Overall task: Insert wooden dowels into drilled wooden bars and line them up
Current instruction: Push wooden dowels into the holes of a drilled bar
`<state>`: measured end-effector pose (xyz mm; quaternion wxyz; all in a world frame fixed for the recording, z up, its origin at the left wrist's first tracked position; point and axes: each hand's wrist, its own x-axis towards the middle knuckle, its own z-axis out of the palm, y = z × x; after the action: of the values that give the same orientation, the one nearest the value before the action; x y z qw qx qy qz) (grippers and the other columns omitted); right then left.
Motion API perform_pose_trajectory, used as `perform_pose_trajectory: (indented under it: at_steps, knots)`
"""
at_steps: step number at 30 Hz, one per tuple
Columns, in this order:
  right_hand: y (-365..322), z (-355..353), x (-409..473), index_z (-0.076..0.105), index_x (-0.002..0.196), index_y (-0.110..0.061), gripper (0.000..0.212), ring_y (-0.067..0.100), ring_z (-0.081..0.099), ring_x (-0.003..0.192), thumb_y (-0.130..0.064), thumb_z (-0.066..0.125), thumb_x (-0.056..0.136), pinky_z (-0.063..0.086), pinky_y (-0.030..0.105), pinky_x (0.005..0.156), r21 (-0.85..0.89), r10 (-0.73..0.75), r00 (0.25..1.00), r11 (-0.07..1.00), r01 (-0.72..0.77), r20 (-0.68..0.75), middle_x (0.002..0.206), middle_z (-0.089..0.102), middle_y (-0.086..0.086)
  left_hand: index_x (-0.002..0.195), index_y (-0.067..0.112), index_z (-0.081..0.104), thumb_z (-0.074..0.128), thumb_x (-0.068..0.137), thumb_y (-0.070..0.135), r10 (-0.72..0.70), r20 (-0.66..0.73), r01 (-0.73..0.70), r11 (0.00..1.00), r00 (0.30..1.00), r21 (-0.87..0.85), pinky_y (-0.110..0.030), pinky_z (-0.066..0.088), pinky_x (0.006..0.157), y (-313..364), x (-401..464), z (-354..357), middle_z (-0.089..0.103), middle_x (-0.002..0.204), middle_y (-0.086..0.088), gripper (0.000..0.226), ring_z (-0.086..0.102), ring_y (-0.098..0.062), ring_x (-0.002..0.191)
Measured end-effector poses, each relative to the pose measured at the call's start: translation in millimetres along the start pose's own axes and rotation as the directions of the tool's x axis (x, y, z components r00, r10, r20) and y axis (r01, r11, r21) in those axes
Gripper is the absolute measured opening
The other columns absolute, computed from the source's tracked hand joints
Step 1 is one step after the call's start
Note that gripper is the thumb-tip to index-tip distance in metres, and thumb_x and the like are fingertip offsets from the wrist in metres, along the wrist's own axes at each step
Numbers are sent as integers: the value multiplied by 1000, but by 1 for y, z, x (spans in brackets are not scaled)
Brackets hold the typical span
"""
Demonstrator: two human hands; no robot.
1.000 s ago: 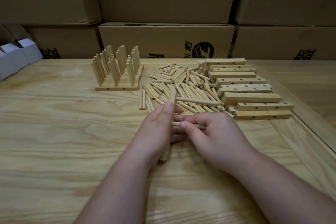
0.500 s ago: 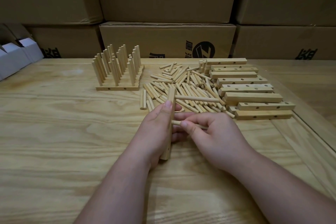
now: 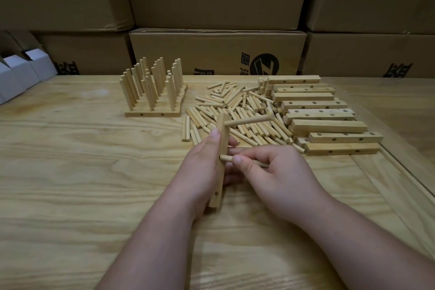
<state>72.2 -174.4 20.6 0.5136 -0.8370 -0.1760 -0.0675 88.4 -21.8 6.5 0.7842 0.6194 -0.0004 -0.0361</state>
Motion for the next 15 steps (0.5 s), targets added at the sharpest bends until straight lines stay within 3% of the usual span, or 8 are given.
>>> perform_pose_trajectory:
  at_steps: [6, 15]
  knots:
    - [-3, 2, 0, 82, 84, -24, 18, -16, 66, 83, -21, 67, 94, 46, 2, 72, -141, -51, 998, 989, 46, -33, 97, 68, -38, 97, 18, 61, 34, 107, 49, 30, -13, -30, 999, 999, 23, -27, 59, 63, -4, 2, 2, 79, 88, -4, 43, 77, -20, 77]
    - [-6, -4, 3, 82, 78, -30, 25, -20, 61, 95, -21, 66, 94, 42, -1, 76, -100, 61, 998, 993, -59, 14, 90, 71, -34, 98, 16, 56, 33, 109, 42, 46, 22, -47, 996, 999, 74, -27, 59, 65, -3, 0, 8, 79, 89, -1, 37, 77, -20, 80]
